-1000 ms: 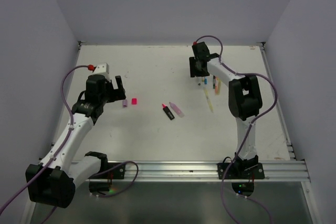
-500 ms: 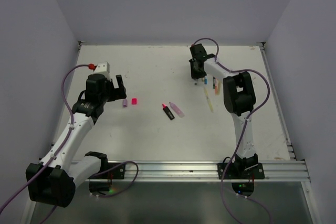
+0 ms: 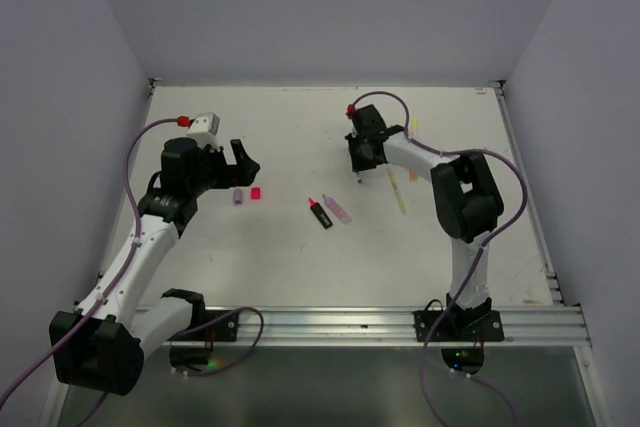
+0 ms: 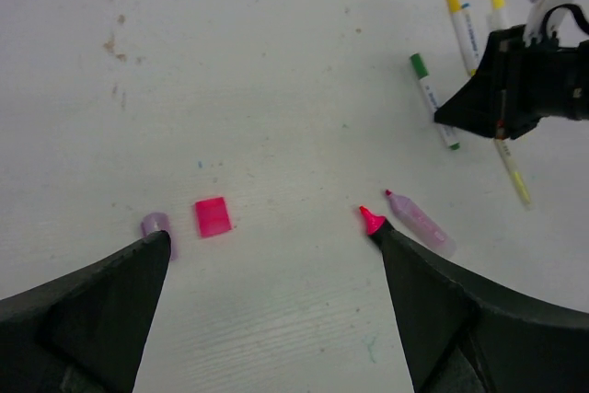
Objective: Open the pen caps
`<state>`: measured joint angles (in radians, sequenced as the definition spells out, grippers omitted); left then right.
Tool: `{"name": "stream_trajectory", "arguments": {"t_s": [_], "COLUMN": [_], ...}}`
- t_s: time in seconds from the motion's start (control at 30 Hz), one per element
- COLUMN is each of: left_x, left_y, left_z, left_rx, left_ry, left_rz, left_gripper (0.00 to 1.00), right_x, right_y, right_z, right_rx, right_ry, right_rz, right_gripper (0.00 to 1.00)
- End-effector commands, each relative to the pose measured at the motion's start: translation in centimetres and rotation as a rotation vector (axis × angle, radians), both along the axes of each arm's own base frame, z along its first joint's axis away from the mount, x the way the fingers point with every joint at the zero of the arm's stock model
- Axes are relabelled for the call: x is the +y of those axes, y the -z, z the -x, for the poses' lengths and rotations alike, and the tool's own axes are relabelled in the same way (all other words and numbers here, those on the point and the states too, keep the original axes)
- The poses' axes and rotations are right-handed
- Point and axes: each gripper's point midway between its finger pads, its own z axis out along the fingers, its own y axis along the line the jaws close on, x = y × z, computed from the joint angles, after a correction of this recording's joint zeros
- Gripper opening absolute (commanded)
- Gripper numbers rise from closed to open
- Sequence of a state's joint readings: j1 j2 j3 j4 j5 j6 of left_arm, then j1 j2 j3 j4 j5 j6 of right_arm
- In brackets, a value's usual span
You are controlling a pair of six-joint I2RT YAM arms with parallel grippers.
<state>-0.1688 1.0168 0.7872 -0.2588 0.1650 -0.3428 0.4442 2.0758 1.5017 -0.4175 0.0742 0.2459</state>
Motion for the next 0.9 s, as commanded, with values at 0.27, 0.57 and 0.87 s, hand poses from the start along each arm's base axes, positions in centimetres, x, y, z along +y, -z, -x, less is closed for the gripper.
{"name": "stream_trajectory", "arguments": {"t_s": [0.27,0.57,0.87], "left_x": [-6.5,-10.9,-12.5], "left_y": [-8.3,-10.7,-9.9], "left_z": [1.0,1.1,0.5], "left_rx": [-0.152,-0.203,-0.180], "left_ry": [0.191,0.195,0.159], "left_rz": [0.371,0.415,0.417], "left_gripper": [0.99,0.84,0.70], "right_x": [11.6,14.9,15.3], "right_y": [-17.4,-22.3,-22.3], "right_z": [9.4,16.2,17.6], "right_rx": [-0.425,-0.590,-0.613], "right_ry": [-0.308,-0.433,-0.476], "right_rz": [-0.368,-0.578,-0.591], "right_gripper": [0.00,0.00,0.00]}}
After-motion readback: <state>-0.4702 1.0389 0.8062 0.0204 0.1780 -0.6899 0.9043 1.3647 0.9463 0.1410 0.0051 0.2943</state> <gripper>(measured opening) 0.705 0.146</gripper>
